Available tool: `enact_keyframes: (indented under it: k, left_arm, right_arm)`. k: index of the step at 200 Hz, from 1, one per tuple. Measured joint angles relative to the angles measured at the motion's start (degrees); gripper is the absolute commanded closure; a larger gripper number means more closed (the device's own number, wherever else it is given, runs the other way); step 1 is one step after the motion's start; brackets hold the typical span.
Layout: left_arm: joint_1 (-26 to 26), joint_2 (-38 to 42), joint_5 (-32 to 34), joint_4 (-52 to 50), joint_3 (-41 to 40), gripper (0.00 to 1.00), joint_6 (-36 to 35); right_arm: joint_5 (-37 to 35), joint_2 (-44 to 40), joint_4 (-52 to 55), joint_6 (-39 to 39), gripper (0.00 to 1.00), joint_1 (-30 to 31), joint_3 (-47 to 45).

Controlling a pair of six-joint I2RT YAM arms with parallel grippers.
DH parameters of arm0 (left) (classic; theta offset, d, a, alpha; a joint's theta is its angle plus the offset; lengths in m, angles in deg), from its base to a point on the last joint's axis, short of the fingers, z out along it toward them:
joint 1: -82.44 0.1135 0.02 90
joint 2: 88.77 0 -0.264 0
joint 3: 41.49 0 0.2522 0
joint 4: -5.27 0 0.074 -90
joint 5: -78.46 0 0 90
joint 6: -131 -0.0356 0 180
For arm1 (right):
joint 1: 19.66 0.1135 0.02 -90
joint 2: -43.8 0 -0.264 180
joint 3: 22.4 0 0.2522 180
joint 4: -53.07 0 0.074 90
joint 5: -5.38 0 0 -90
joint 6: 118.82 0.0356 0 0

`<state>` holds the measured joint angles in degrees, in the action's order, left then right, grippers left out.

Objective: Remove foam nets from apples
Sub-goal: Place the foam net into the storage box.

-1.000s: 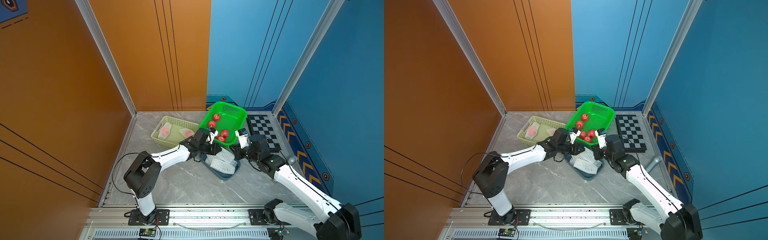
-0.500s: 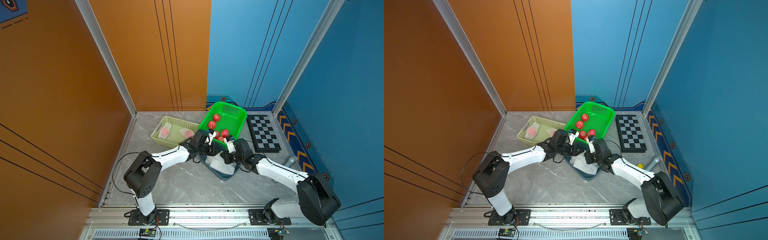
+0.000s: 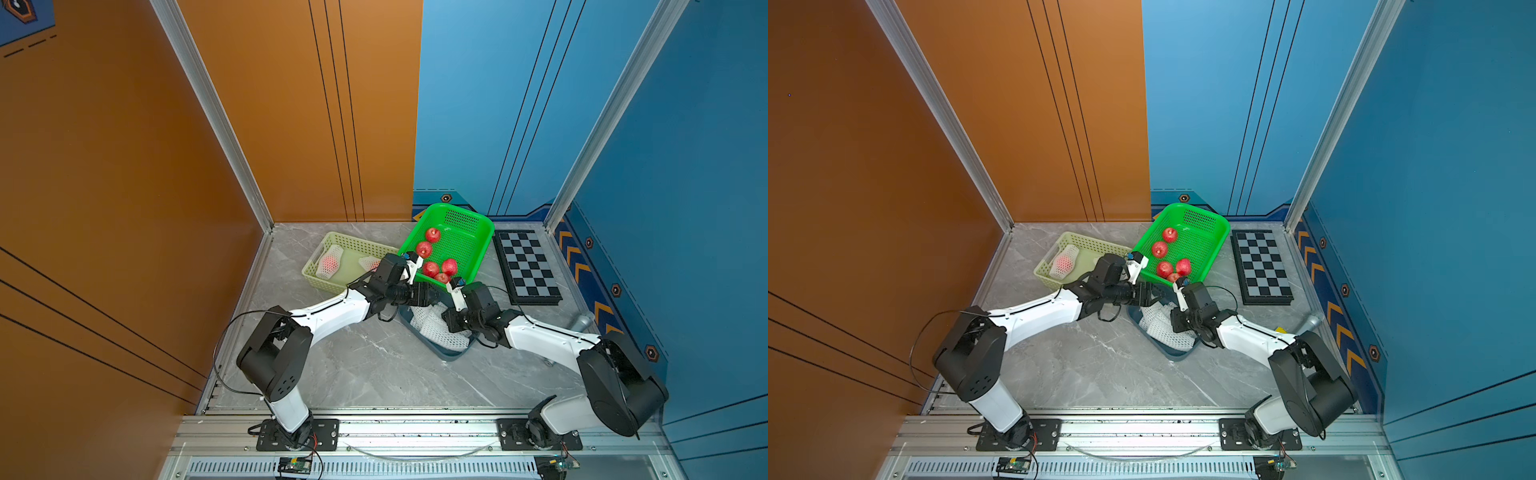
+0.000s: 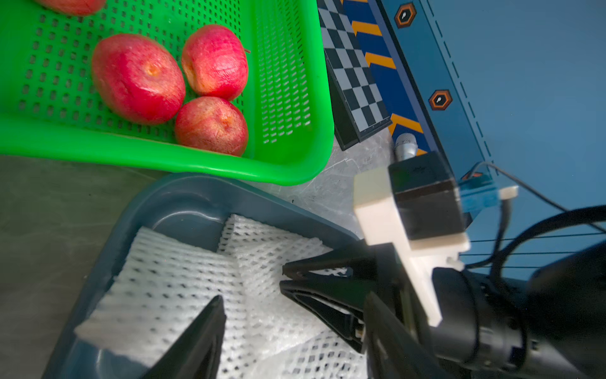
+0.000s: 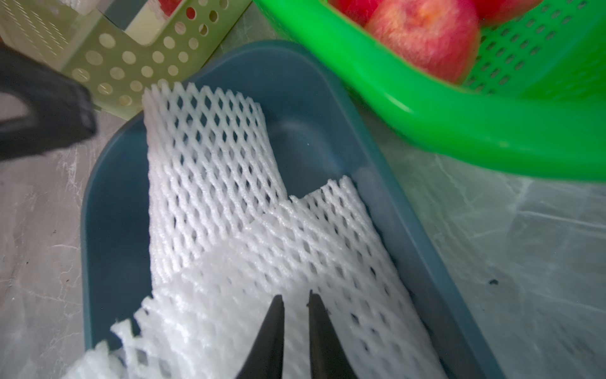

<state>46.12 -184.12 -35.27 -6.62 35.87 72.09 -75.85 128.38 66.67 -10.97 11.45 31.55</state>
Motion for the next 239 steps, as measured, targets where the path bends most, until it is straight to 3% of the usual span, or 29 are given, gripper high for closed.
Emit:
enact_keyframes:
  k: [26,58,172,198,239]
  left_arm:
    - [1.8,3.6,1.2,-1.9,0.0,0.1,-1.5]
    - [3.8,6.5,3.1,-4.3,-0.1,0.0,-3.0]
    - [11.0,7.6,7.4,-9.4,-1.5,0.02,-7.2]
    - [12.8,7.6,8.8,-10.3,-1.5,0.0,-8.0]
    - [15.2,5.7,12.9,-10.5,-1.3,0.11,-8.5]
  right_arm:
    - [-1.2,3.2,0.2,-0.5,0.82,0.1,1.2]
    - [-1.6,3.0,0.5,-1.4,0.8,0.2,2.1]
    - [-4.3,-8.6,4.6,-3.5,0.77,0.8,5.6]
    - [-4.6,-11.1,5.7,-3.5,0.67,0.8,5.6]
    - [-4.7,-15.7,6.8,-4.2,0.45,1.7,5.6]
